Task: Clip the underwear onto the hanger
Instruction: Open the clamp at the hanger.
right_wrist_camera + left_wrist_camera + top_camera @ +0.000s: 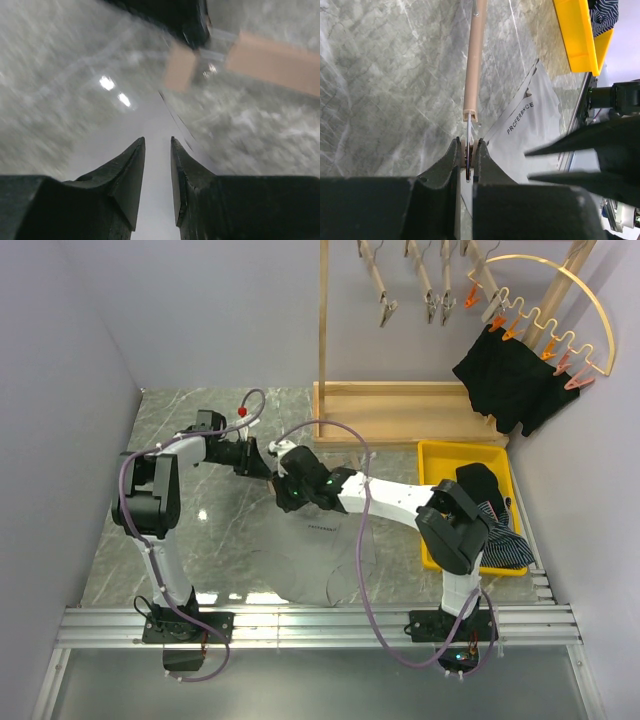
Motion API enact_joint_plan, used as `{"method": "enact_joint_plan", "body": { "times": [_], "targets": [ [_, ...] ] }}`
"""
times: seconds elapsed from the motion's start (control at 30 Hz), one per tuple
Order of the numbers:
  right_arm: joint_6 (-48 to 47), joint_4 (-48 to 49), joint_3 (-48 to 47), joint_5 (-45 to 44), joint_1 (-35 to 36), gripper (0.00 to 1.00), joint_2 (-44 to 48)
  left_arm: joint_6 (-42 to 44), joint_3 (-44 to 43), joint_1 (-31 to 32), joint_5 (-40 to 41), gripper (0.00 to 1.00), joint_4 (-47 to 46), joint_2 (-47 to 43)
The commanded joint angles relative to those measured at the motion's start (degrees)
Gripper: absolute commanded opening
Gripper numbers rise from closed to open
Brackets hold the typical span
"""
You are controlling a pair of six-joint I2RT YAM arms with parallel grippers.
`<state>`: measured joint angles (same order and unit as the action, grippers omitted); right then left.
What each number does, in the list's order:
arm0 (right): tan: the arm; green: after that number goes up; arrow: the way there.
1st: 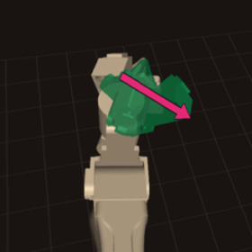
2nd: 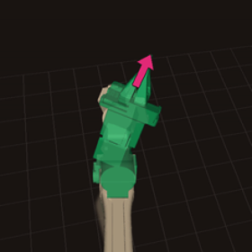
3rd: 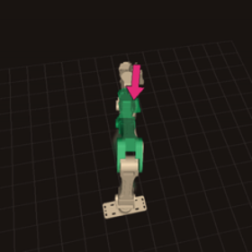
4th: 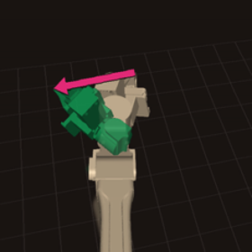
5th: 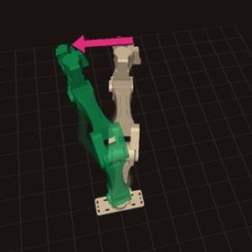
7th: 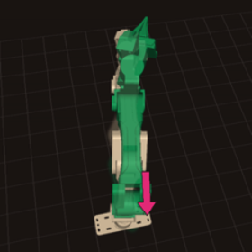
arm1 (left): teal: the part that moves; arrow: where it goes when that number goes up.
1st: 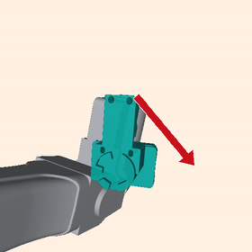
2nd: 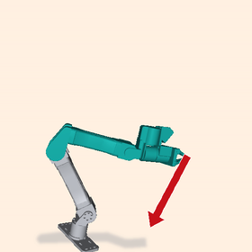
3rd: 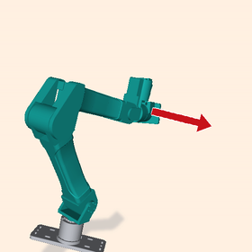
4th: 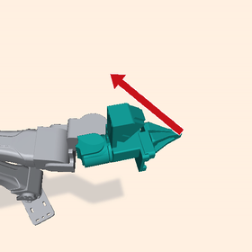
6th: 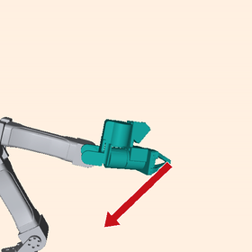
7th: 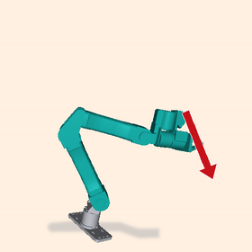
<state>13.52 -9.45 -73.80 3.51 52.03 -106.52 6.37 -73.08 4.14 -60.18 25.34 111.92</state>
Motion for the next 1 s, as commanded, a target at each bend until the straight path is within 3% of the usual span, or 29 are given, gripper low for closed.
{"method": "enact_joint_plan", "body": {
  "times": [0.0,0.17,0.43,0.53,0.73,0.97],
  "targets": [
    [6.2,-0.6,-6.8,-6.0,2.6,0.34,-2.7,0.0,-1.5,-0.1,1.4,0.00,-1.1,1.4],
    [6.9,1.5,-5.0,-6.8,2.6,0.33,-1.8,2.0,-1.1,0.0,1.1,0.00,0.8,1.3],
    [-1.4,5.0,0.3,2.8,-5.3,0.36,5.3,4.7,-0.5,0.1,0.6,0.00,2.7,1.2],
    [-9.3,8.1,4.3,5.7,-8.4,0.42,8.9,6.4,-1.4,0.2,0.6,0.00,4.4,1.4],
    [-37.2,9.4,5.9,8.4,-10.5,0.50,9.3,10.2,-3.0,0.3,0.4,0.00,8.6,1.5],
    [-50.9,7.3,0.4,12.7,-10.5,0.50,5.2,13.1,-4.2,0.5,0.4,0.00,11.7,1.6]
  ]
}}
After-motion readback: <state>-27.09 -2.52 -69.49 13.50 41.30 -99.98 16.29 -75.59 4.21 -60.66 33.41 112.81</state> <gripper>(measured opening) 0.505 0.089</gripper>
